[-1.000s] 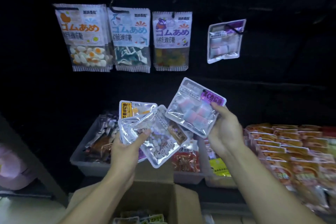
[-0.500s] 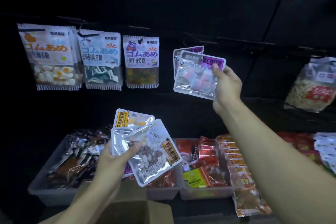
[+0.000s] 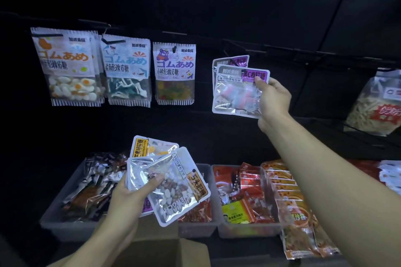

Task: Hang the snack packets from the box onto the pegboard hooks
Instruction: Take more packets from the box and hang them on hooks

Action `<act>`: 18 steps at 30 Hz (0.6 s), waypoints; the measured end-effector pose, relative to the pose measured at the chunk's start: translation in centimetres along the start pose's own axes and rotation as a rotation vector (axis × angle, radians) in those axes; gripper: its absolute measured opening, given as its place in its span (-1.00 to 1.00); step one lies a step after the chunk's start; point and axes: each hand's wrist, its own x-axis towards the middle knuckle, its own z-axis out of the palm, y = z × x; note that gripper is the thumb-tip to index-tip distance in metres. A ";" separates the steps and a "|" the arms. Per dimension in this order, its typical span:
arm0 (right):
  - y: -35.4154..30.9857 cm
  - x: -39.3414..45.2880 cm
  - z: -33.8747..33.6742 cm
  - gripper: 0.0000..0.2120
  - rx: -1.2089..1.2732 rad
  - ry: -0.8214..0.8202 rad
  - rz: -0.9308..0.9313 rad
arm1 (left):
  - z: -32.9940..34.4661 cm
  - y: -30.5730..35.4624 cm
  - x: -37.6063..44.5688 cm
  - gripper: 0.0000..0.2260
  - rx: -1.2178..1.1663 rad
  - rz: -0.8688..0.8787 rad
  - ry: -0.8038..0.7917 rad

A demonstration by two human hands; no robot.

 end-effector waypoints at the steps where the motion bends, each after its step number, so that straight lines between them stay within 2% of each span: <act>1: 0.1 0.2 0.1 -0.91 -0.005 0.004 -0.004 | -0.1 0.0 0.0 -0.78 -0.006 -0.002 0.005; 7: 0.3 3.2 2.2 -0.96 -0.162 0.061 -0.065 | 0.0 0.4 -0.1 -0.77 -0.026 0.018 -0.016; 14: 0.1 7.4 4.8 -0.80 -0.280 0.094 -0.013 | -0.2 0.5 0.0 -0.71 -0.040 0.028 -0.017; 18: 1.3 6.0 5.4 -0.90 -0.210 0.131 0.005 | -1.1 0.6 0.3 -0.71 -0.061 0.038 0.006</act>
